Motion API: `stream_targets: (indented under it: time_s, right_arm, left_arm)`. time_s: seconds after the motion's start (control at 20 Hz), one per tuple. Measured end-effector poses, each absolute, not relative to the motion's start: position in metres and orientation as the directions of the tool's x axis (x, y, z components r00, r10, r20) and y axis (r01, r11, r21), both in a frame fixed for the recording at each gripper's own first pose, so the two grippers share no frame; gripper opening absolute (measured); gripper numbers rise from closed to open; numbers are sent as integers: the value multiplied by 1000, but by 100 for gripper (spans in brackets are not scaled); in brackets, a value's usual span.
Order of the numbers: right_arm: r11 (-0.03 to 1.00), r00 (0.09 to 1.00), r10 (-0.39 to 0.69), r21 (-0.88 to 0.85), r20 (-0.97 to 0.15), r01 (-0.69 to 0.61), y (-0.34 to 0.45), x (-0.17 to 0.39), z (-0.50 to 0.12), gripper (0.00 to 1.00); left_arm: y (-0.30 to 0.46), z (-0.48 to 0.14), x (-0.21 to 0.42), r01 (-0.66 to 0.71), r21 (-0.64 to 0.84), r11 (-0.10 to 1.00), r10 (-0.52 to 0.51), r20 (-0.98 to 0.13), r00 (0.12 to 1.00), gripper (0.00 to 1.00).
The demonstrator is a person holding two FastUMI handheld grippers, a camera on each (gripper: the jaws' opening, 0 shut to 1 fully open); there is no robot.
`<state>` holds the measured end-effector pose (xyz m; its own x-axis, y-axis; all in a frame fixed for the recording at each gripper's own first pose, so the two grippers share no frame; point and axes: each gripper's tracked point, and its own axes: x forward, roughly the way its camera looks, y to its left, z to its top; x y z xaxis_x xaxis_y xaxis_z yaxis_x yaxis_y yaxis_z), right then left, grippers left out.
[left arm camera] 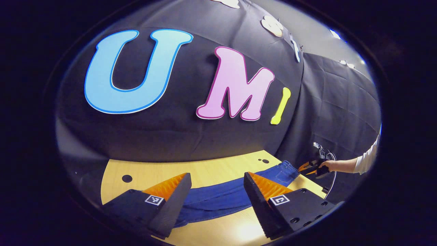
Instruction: Grasp the waist and the cuffs of the jeans and fold them to make the two legs overlap; first hold the waist and fold one-third of the jeans toward the cuffs, then hold the cuffs and fold the remaining one-third in the same direction to finish folding.
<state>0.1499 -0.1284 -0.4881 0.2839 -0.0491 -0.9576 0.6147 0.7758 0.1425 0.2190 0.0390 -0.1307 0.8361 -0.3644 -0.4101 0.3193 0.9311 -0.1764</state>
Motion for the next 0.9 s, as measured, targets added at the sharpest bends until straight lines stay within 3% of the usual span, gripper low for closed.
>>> stream_targets:
  time_s: [0.2, 0.3, 0.45, 0.55, 0.7, 0.75, 0.9]
  right_arm:
    - [650, 302, -26, 213, -953, 730, -138, 162, -500, 98]
    - [626, 327, -16, 246, -945, 740, -139, 175, -514, 92]
    - [562, 377, 8, 316, -926, 764, -135, 193, -522, 22]
    - [547, 395, 33, 347, -918, 761, -130, 196, -522, 15]
    - [558, 501, 3, 417, -865, 717, -136, 221, -490, 14]
    - [572, 546, 5, 450, -838, 686, -133, 228, -473, 14]
    - [639, 677, 24, 532, -735, 555, -101, 263, -394, 14]
  left_arm:
    - [38, -147, 217, 273, -153, 950, -313, -472, 824, 97]
    - [42, -158, 216, 249, -138, 959, -285, -499, 818, 97]
    - [53, -173, 208, 200, -128, 971, -237, -536, 810, 97]
    - [57, -176, 198, 155, -144, 977, -208, -538, 816, 97]
    - [76, -194, 178, 78, -210, 975, -185, -561, 807, 97]
    - [86, -199, 172, 50, -231, 972, -176, -567, 805, 94]
    - [113, -214, 156, -9, -276, 961, -161, -585, 795, 97]
